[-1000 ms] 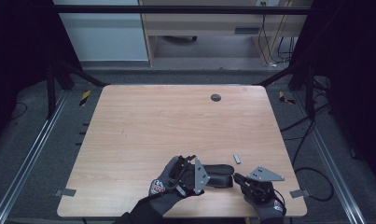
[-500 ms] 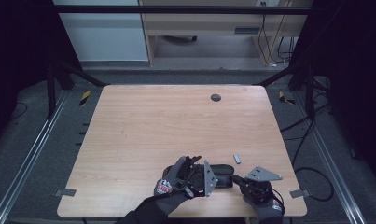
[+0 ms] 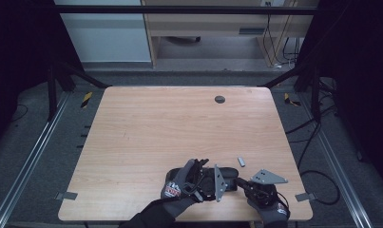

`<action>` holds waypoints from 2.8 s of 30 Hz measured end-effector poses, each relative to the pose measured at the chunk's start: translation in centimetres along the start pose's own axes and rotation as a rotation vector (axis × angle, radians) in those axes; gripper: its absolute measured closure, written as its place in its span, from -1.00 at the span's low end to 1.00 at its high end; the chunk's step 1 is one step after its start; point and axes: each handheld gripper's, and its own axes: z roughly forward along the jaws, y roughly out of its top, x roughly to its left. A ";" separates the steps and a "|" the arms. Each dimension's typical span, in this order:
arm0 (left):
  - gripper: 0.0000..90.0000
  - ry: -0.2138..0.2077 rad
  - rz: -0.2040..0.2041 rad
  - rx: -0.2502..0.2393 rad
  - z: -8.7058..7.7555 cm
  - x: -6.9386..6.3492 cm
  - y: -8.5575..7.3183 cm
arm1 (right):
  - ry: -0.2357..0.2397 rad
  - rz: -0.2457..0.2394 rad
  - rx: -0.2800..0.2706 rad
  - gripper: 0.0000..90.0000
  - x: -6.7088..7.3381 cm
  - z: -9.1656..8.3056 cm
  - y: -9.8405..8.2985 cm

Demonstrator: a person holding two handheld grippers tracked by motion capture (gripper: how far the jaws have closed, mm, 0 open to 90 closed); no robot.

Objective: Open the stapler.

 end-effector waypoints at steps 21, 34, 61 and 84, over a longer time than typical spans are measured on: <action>-0.47 0.046 0.112 0.021 1.3 -1.6 0.9 | 0.009 0.011 -0.001 1.00 0.0 0.1 0.0; -0.42 0.066 0.176 0.069 2.6 -2.3 1.3 | 0.012 0.016 0.000 1.00 -0.1 0.2 0.0; 0.11 0.084 0.214 0.087 3.6 -3.1 1.6 | 0.033 0.028 0.028 1.00 0.2 1.3 0.1; 0.13 0.097 0.208 0.081 3.6 -3.3 1.6 | 0.057 0.017 0.075 1.00 0.6 2.4 0.1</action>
